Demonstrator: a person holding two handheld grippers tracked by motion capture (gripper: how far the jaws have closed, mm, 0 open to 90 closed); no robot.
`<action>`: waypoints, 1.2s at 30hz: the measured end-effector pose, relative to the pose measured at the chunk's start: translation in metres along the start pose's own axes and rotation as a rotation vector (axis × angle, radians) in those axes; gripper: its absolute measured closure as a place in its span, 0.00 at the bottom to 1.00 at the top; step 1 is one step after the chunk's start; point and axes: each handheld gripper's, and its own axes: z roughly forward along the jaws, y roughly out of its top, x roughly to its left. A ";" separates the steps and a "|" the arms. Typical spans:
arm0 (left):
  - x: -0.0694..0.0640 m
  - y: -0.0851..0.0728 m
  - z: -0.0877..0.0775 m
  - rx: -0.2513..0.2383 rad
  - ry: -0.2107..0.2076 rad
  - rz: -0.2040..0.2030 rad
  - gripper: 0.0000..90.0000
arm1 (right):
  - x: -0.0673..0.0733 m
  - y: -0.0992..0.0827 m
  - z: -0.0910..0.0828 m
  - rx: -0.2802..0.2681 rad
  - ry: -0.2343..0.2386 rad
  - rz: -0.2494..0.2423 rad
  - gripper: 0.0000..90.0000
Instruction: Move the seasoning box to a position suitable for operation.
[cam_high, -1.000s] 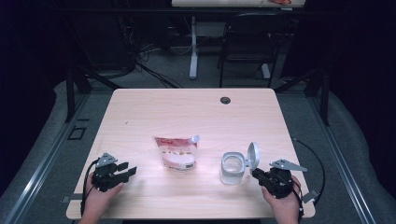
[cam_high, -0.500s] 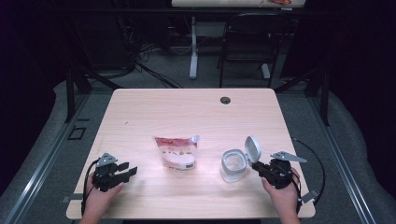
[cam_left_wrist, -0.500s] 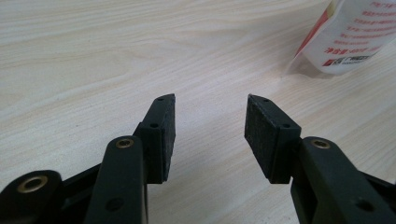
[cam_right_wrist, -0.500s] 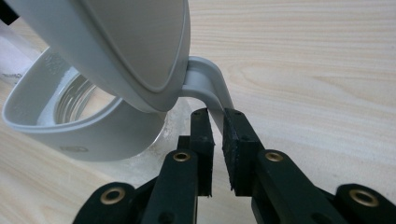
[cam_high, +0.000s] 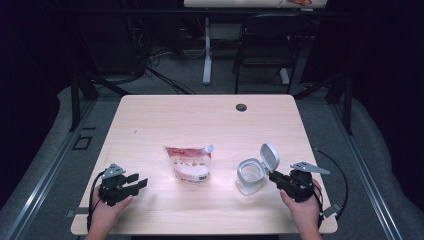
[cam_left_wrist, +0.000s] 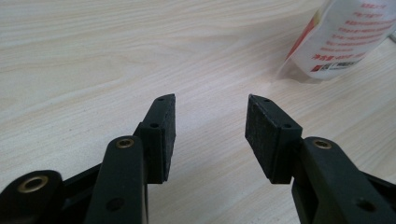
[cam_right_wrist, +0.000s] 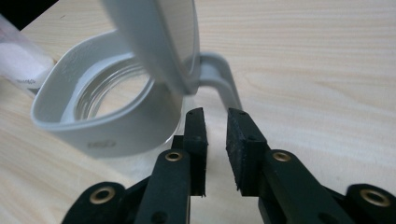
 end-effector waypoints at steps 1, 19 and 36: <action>-0.001 0.000 0.000 -0.014 0.001 0.000 0.59 | 0.002 -0.002 -0.002 0.004 -0.003 0.004 0.84; -0.008 0.010 -0.017 -0.034 -0.012 0.005 0.60 | 0.037 -0.014 -0.048 -0.078 -0.011 -0.107 0.54; -0.032 0.044 -0.023 -0.046 -0.067 0.097 0.66 | 0.080 0.013 -0.033 -0.079 0.097 -0.237 0.68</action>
